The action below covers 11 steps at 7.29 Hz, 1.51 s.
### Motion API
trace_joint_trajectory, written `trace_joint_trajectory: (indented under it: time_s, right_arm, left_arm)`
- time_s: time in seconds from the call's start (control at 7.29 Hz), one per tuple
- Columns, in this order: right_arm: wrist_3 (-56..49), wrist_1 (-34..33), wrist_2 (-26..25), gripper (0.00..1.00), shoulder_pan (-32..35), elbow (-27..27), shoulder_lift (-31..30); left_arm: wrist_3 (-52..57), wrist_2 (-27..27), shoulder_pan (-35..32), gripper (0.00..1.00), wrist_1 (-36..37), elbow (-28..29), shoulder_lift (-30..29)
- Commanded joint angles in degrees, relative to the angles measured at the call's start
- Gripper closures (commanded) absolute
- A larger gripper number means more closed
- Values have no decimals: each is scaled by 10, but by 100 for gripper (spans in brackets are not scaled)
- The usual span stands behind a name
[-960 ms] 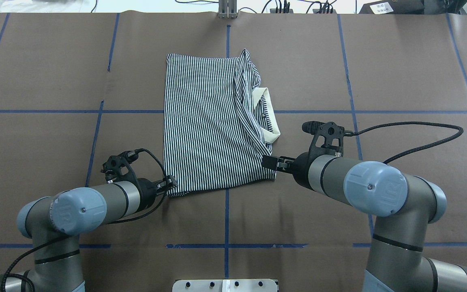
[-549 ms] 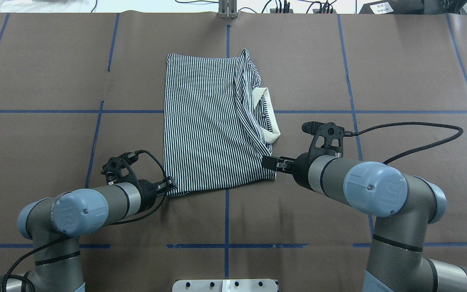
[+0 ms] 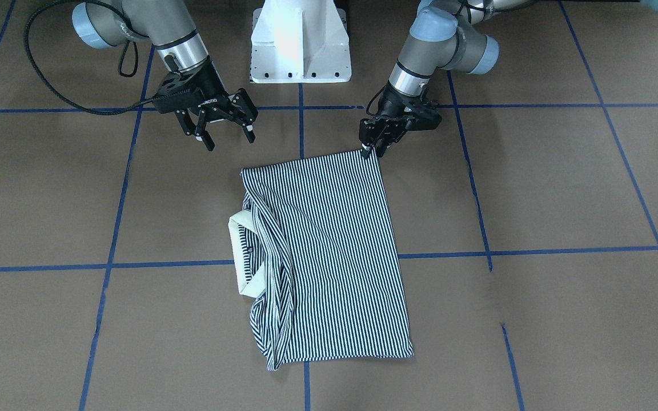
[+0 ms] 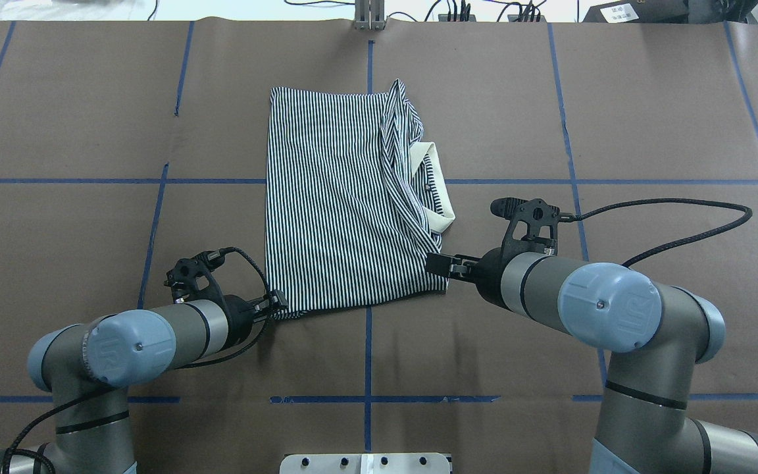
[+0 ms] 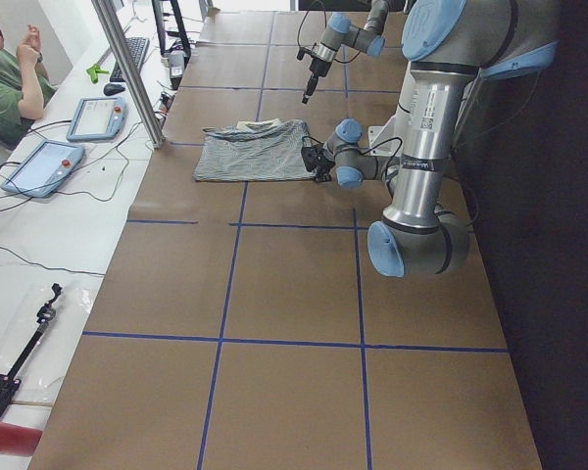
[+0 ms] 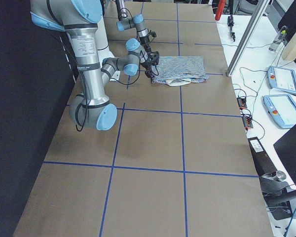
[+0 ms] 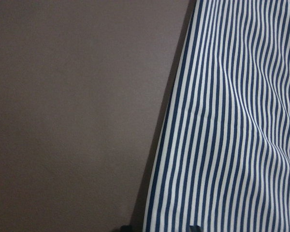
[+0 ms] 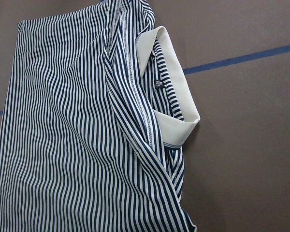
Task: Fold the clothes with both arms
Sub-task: 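Grasp the shirt's near corners with both grippers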
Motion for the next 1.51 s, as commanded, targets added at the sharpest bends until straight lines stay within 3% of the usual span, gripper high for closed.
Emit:
trace_joint_trajectory:
  time_s: [0.0,0.14,0.41,0.55,0.82,1.1,1.37]
  right_arm:
    - [0,0,0,0,0,0,-1]
    - [0,0,0,0,0,0,-1]
    - [6,-1,-3,0,-2,-3,1]
    - [70,-17,-9,4,-8,-12,14]
    - [154,-185,-7,10,-11,-26,118]
    - [197,-216,-4,20,-11,-52,137]
    - [197,-253,-3,20,-11,-85,153]
  left_arm:
    - [-4,2,6,72,0,0,-2]
    - [-3,2,6,100,0,0,-2]
    - [0,2,6,100,0,0,-3]
    - [1,2,6,100,0,0,-3]
    - [2,2,6,100,0,0,-3]
    - [2,2,8,100,0,0,-3]
    - [2,2,8,100,0,0,-4]
